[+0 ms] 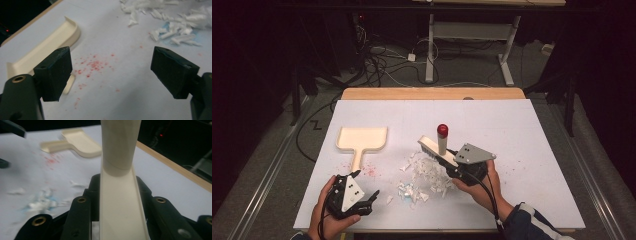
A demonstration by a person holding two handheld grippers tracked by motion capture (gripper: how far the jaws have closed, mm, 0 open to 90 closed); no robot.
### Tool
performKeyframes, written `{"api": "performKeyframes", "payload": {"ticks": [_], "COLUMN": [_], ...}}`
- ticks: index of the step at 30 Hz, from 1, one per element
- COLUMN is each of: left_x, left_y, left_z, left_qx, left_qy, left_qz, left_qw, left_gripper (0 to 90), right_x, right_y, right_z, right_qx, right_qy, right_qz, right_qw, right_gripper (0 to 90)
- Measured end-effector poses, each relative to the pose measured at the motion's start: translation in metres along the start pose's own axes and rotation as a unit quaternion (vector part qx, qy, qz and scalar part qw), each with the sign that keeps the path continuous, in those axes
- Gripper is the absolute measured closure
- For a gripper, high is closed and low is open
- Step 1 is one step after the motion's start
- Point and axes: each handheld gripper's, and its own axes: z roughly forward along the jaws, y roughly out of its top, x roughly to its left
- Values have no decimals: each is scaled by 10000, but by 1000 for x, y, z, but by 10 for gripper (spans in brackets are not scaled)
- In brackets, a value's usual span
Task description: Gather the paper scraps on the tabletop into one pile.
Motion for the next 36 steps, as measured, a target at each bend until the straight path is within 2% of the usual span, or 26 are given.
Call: {"api": "performKeyframes", "payload": {"ticks": [2, 3, 4, 5, 6, 7, 8, 9, 11, 15, 16, 20, 22, 23, 25, 29, 31, 35, 36], "left_x": [6, 8, 9, 11, 13, 15, 16, 17, 19, 17, 17, 17, 16, 16, 15, 12, 10, 7, 7], "left_y": [0, 0, -1, -2, -2, -4, -5, -6, -7, -9, -9, -10, -10, -10, -10, -9, -9, -8, -8], "left_z": [-5, -6, -8, -9, -10, -10, -11, -11, -11, -8, -8, -8, -7, -7, -6, -4, -3, -2, -2], "left_qx": [-141, -172, -143, -118, -130, -145, -151, -151, -130, -50, -39, -75, -55, -52, -34, 19, 46, 39, 36], "left_qy": [126, 163, 188, 253, 296, 313, 341, 363, 413, 395, 393, 401, 382, 373, 326, 246, 211, 145, 125], "left_qz": [-83, -135, -192, -190, -233, -295, -339, -358, -406, -327, -315, -367, -361, -357, -316, -271, -226, -197, -195], "left_qw": [9998, 9996, 9995, 9994, 9992, 9990, 9987, 9986, 9982, 9987, 9987, 9985, 9986, 9987, 9990, 9993, 9995, 9997, 9997], "left_gripper": [165, 165, 165, 165, 165, 166, 166, 166, 165, 165, 165, 165, 165, 165, 165, 165, 165, 166, 166], "right_x": [12, 12, 23, 29, 29, 36, 50, 50, 63, 84, 93, 103, 105, 105, 102, 88, 81, 64, 55], "right_y": [5, 5, 7, 8, 8, 8, 8, 8, 7, 5, 2, -4, -9, -10, -9, -9, -9, -11, -11], "right_z": [-3, -3, -1, 0, 0, 3, 7, 7, 13, 24, 29, 36, 43, 45, 45, 45, 45, 44, 42], "right_qx": [-119, -119, -152, -136, -136, -133, -117, -117, -82, -51, 2, 101, 181, 123, 146, 293, 368, 508, 589], "right_qy": [391, 391, 617, 743, 743, 860, 1031, 1031, 1243, 1562, 1710, 1795, 1832, 1813, 1667, 1432, 1225, 1012, 927], "right_qz": [85, 85, 127, 114, 114, 120, 85, 85, 15, -44, -48, -122, -78, -61, -182, -122, -101, -21, 34], "right_qw": [9991, 9991, 9979, 9971, 9971, 9961, 9946, 9946, 9922, 9877, 9853, 9836, 9829, 9833, 9857, 9892, 9917, 9936, 9939], "right_gripper": [677, 677, 677, 676, 676, 676, 676, 676, 676, 677, 677, 676, 677, 678, 677, 677, 677, 674, 675]}}
